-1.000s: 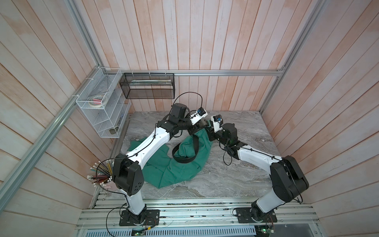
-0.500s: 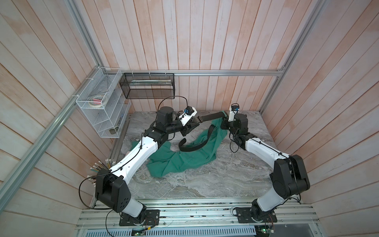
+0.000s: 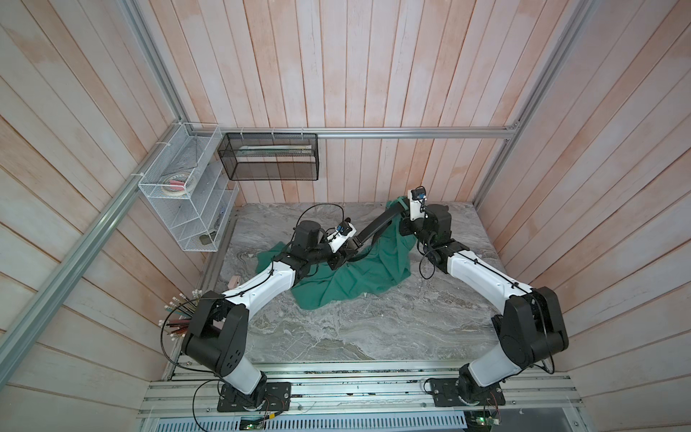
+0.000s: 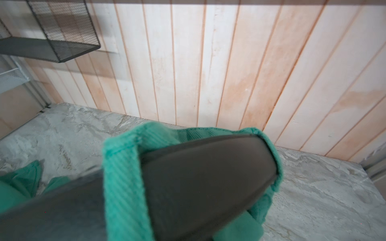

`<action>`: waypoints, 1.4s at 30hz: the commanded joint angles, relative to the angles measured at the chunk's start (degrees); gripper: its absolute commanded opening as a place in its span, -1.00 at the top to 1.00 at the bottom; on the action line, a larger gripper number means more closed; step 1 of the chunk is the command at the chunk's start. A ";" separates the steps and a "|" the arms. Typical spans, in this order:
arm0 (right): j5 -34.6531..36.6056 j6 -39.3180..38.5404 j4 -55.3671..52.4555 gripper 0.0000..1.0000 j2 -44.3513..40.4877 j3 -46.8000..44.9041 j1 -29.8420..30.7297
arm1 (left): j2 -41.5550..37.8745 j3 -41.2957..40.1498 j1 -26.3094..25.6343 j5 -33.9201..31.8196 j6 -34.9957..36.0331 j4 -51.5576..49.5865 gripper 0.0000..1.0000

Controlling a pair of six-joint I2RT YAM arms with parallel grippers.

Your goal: Remove the belt from the trousers

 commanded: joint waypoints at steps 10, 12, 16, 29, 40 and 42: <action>-0.99 -2.19 -2.23 1.00 -1.11 0.93 1.95 | 7.49 17.16 -3.68 2.43 1.00 -7.81 -0.42; -1.17 -1.80 -2.29 1.00 -0.94 1.33 1.98 | 9.73 20.31 -4.65 2.34 0.23 -8.76 -0.42; -1.51 -1.05 -2.33 1.00 -0.81 1.99 2.04 | 15.30 26.66 -6.33 -1.83 -1.09 -11.47 -0.37; -0.50 0.57 -2.32 1.00 -1.22 2.58 1.58 | 21.70 35.87 -6.94 -1.88 -3.14 -18.35 0.38; 2.58 6.72 -5.51 1.00 -2.26 2.47 -9.00 | 9.05 24.18 -2.12 -1.46 -1.23 -16.29 1.00; 2.40 8.36 -5.62 1.00 -2.72 1.86 -11.24 | 5.43 19.96 -0.17 -0.81 -1.97 -13.79 1.00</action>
